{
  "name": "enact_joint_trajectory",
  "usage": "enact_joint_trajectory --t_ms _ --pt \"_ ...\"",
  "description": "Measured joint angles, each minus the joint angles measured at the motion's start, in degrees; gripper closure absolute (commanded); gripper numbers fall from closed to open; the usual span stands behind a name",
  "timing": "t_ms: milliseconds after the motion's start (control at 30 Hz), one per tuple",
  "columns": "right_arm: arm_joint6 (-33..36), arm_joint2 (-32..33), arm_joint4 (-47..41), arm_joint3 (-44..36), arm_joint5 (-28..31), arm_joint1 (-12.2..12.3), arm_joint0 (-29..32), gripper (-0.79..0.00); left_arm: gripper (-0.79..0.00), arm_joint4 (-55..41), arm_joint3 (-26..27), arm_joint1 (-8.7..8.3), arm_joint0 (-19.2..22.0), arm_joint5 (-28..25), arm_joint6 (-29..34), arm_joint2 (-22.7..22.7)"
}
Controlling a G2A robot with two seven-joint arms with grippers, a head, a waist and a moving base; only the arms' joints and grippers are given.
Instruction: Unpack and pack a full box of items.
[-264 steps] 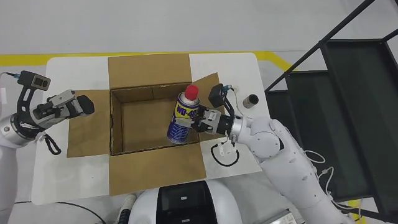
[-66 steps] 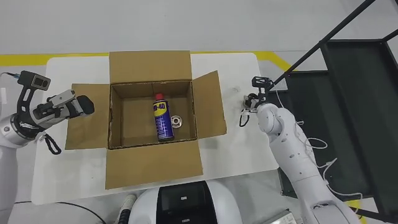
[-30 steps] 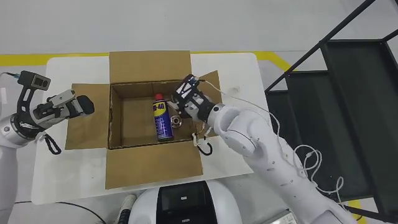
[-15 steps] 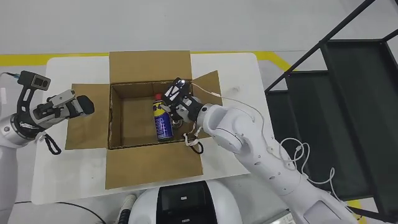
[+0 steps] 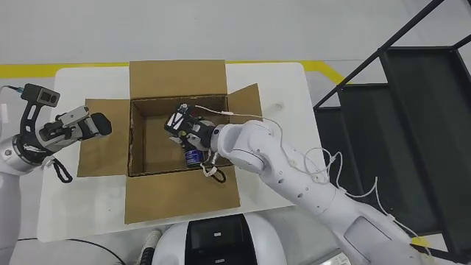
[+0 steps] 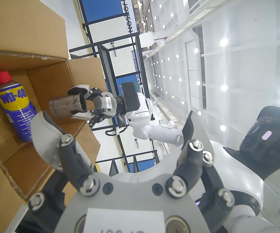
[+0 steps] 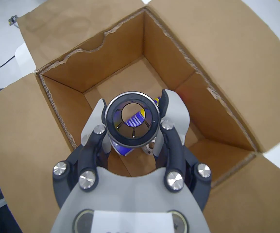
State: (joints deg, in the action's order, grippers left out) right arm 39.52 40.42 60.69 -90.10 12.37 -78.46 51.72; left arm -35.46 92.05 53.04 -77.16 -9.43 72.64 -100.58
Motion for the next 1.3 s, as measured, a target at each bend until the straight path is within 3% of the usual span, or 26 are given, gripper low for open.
enact_joint_trajectory --t_ms 333,567,800,833,867,900,1100,1300 --pt "-7.8 -14.41 -0.63 22.04 1.45 -8.68 -11.36 0.0 -0.785 0.0 0.0 0.0 0.0 0.0 0.0 0.0" --pt "-11.73 -17.33 -0.32 32.21 1.56 -13.12 -14.84 0.0 -0.785 0.0 0.0 0.0 0.0 0.0 0.0 0.0" --pt "-11.83 -18.03 -0.08 38.34 1.71 -15.87 -16.7 0.0 -0.785 0.0 0.0 0.0 0.0 0.0 0.0 0.0" --pt "-11.92 -18.08 -0.13 39.09 1.75 -16.22 -16.88 -0.234 -0.785 0.0 0.0 0.0 0.0 0.0 0.0 0.0" --pt "-11.99 -18.11 -0.19 39.8 1.77 -16.56 -17.04 -0.536 -0.785 0.0 0.0 0.0 0.0 0.0 0.0 0.0" --pt "-12.04 -18.12 -0.31 40.68 1.82 -16.98 -17.24 -0.785 -0.785 0.0 0.0 0.0 0.0 0.0 0.0 0.0" --pt "-11.45 -17.42 -0.89 43.7 2.54 -18.45 -18.33 -0.785 -0.785 0.0 0.0 0.0 0.0 0.0 0.0 0.0" --pt "-10.86 -15.75 -0.57 42.58 3.52 -18.44 -18.53 -0.785 -0.785 0.0 0.0 0.0 0.0 0.0 0.0 0.0"
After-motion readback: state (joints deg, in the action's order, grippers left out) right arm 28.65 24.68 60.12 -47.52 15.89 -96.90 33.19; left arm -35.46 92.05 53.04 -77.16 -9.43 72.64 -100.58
